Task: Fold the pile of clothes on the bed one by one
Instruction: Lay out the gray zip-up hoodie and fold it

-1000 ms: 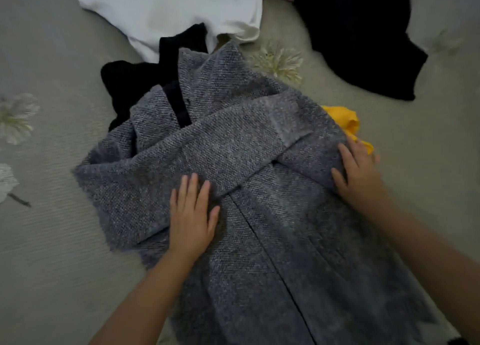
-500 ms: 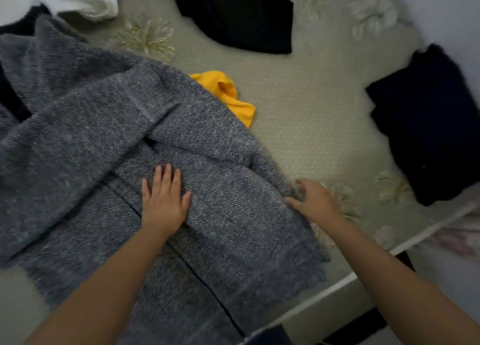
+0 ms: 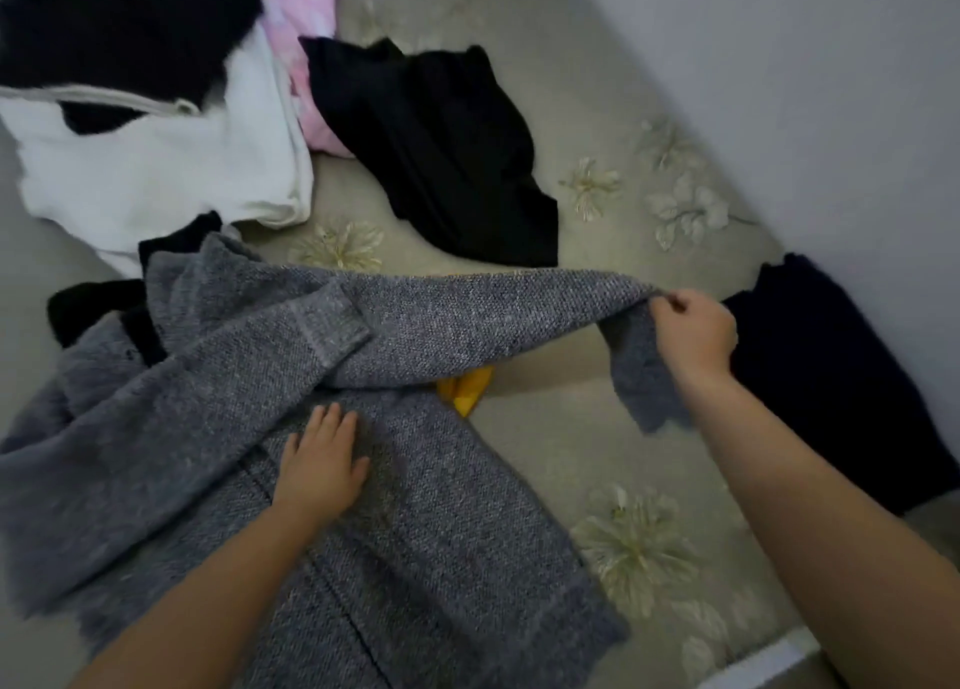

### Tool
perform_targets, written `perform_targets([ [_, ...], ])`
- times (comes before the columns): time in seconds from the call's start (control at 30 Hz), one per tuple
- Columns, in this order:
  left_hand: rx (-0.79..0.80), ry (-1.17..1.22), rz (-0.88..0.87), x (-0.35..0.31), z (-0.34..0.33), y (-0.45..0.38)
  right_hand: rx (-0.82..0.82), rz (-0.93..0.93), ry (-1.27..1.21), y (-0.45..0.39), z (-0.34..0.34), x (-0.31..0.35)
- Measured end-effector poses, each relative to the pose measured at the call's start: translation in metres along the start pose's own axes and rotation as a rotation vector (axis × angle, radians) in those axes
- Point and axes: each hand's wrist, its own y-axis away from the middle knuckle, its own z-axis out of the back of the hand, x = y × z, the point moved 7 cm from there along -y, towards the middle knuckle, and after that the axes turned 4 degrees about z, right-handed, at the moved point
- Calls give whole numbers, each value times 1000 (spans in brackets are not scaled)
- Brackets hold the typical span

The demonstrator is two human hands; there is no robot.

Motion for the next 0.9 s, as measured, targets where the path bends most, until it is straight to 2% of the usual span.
perform_targets([
  [0.13,-180,121,38,13,59,10,-105,187,23,-17,26,107],
  [0.23,-285,237,86,45,94,20,-106,368,4,5,20,188],
  [0.4,-454,587,262,149,113,62,-62,911,-27,127,-41,310],
  [0.47,-490,718,400,205,97,86,56,1086,-67,188,-84,339],
  [0.5,-499,756,468,231,84,99,217,1113,-66,217,-116,344],
  [0.6,-468,810,653,293,39,134,791,977,22,296,-209,325],
  [0.67,-424,843,714,319,5,148,1009,946,62,337,-246,303],
  [0.77,-309,911,707,327,-45,147,1068,992,165,348,-275,270],
  [0.8,-287,949,671,323,-57,142,1024,975,175,336,-278,261],
  [0.9,-230,1136,575,298,-73,116,717,967,199,278,-266,241],
])
